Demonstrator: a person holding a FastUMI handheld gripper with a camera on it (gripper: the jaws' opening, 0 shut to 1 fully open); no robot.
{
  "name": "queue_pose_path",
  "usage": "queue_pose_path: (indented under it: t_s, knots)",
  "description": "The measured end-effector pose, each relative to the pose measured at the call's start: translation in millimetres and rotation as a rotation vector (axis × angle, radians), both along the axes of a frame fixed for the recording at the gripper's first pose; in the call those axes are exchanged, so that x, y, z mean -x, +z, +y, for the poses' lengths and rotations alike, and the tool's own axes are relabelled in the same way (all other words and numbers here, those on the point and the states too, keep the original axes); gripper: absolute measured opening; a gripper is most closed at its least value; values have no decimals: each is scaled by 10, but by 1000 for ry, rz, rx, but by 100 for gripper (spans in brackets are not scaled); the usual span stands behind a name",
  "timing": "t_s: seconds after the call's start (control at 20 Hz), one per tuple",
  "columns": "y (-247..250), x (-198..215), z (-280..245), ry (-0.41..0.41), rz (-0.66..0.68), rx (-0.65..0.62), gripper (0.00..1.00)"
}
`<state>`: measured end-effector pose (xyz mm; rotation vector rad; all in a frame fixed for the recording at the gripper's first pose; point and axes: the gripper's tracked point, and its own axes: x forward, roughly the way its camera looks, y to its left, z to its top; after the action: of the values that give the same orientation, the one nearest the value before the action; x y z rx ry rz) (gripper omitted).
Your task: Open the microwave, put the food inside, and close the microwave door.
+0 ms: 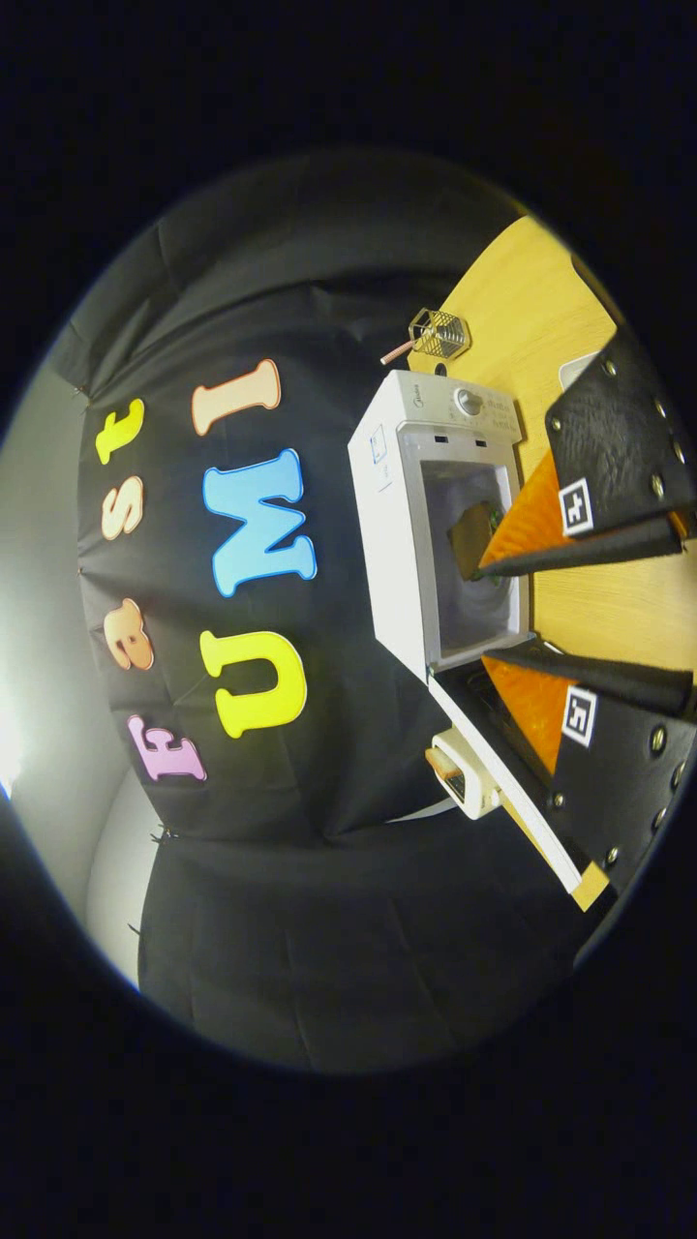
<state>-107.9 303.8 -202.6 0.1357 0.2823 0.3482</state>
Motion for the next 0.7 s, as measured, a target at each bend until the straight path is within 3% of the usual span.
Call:
queue_pose_path:
  t_s: [0.05,0.15,0.25,0.3,0.35,0.4,0.7]
  knots:
    - [28,67,87,12,-10,3,26]
    - [97,263,352,114,-33,1,10]
    - [285,482,672,236,-84,-16,11]
    - [346,533,750,255,-106,-10,11]
    - [348,585,891,300,-109,-20,2]
    - [326,750,1090,358,-98,-27,3]
    - [277,1189,1935,522,-91,-57,3]
